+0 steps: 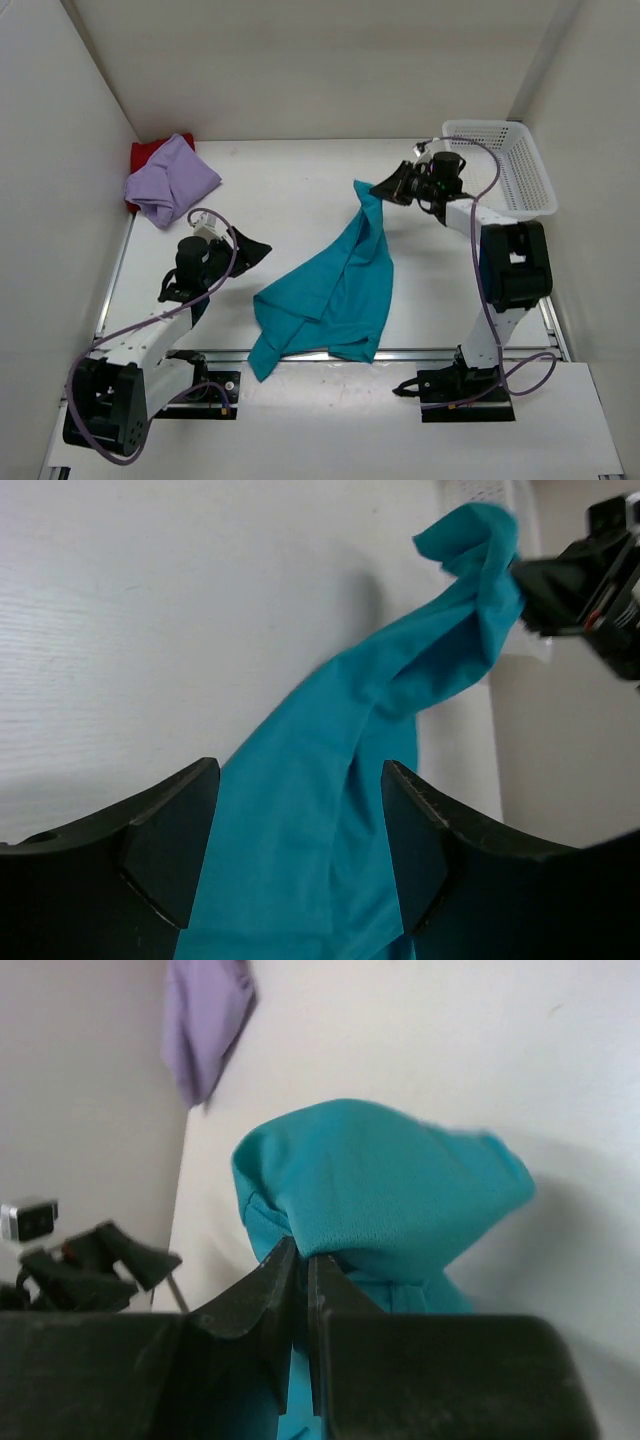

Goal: Fold and stack the t-shirts
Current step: Move the tshirt to the center of the board

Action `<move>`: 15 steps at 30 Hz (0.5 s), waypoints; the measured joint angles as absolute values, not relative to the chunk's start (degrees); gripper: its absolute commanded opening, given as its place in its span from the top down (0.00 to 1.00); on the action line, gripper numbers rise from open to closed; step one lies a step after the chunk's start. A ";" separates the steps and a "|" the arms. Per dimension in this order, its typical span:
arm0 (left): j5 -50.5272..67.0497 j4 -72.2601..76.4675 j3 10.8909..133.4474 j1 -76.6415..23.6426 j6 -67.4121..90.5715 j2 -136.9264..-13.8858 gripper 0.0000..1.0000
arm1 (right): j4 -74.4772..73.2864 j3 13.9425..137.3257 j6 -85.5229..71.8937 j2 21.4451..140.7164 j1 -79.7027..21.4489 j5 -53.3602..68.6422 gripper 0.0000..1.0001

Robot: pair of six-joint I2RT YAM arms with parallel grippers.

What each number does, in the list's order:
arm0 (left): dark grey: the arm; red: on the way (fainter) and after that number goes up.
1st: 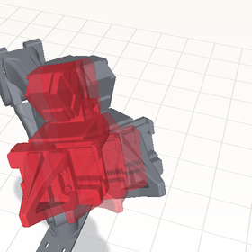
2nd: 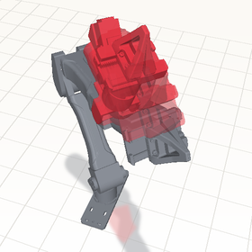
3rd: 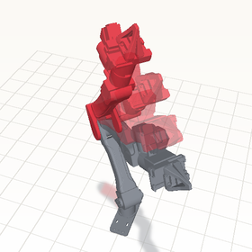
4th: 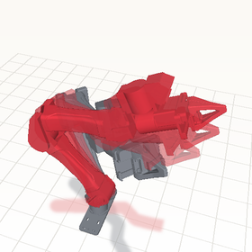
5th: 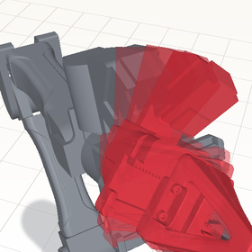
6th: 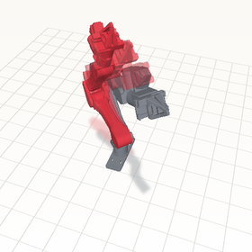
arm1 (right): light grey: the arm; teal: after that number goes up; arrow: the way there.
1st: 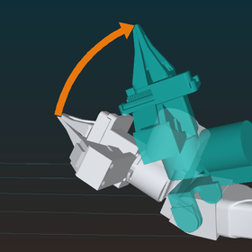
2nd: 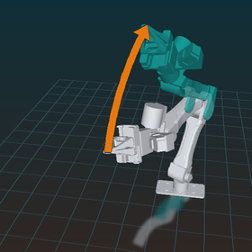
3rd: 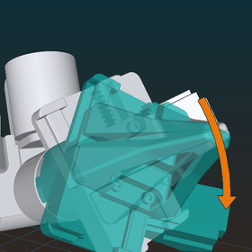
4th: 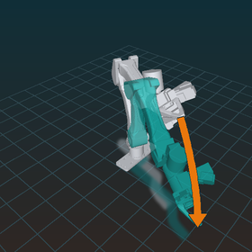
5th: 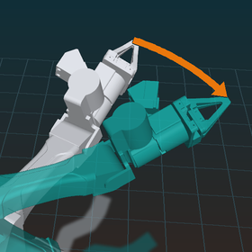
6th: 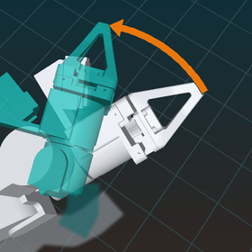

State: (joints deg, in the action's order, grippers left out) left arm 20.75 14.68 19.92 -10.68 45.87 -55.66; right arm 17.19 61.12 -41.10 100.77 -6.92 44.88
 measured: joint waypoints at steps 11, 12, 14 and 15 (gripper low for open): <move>5.72 3.66 27.24 -33.87 31.51 -59.72 0.19 | -1.04 94.72 -31.94 109.78 -5.89 31.62 0.54; 4.58 2.98 27.20 -35.38 30.81 -60.73 0.21 | -1.83 94.80 -31.07 109.75 -5.89 30.85 0.54; 2.76 2.52 27.00 -37.76 30.06 -62.50 0.23 | -1.96 91.66 -29.67 108.79 -5.93 28.88 0.59; 2.15 2.44 26.94 -38.83 29.89 -63.57 0.22 | -1.52 87.48 -29.30 107.35 -6.07 27.79 0.66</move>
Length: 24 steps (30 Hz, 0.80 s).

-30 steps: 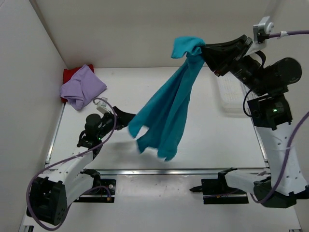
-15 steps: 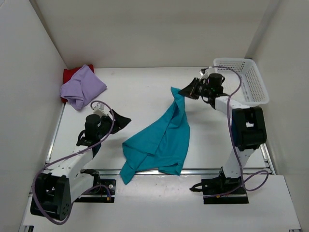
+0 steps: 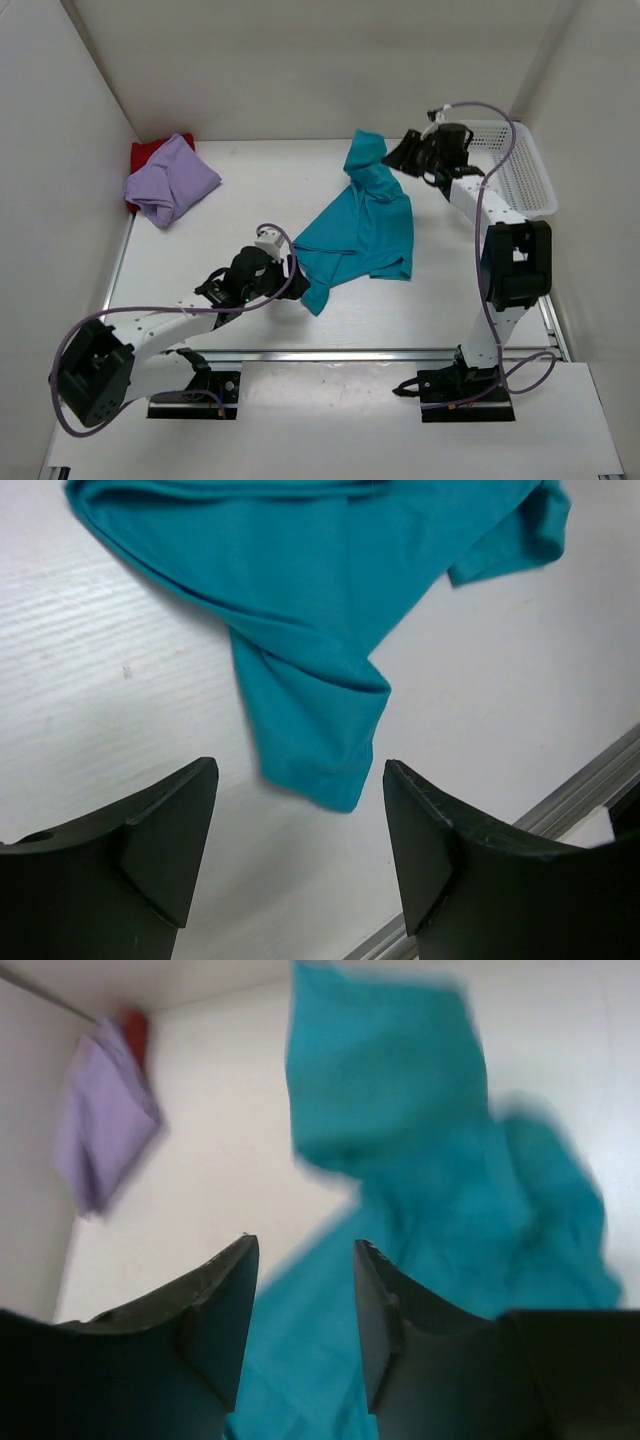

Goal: Fold and stack the t-shirts
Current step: Move the tshirt to the center of the board, then flatten out the tshirt

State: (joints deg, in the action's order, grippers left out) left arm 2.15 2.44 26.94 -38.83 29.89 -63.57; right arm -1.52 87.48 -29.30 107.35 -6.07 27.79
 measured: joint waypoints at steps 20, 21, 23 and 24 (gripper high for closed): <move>-2.57 3.77 33.95 -46.15 26.41 -80.49 0.10 | 2.02 23.27 -30.85 66.22 -10.28 4.89 0.49; -2.72 3.88 34.50 -46.39 26.33 -81.69 0.14 | 2.15 22.65 -30.70 66.17 -10.02 4.49 0.48; -2.81 4.40 36.18 -46.48 25.93 -85.08 0.27 | 2.22 21.91 -30.11 66.65 -9.26 4.40 0.54; -2.81 4.56 36.99 -46.33 26.06 -86.63 0.35 | 2.42 21.89 -29.80 67.42 -8.80 4.78 0.59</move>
State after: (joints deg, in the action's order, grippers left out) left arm -2.81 4.56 36.99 -46.33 26.06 -86.63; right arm 2.42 21.89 -29.80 67.42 -8.80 4.78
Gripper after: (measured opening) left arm 0.771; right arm 0.476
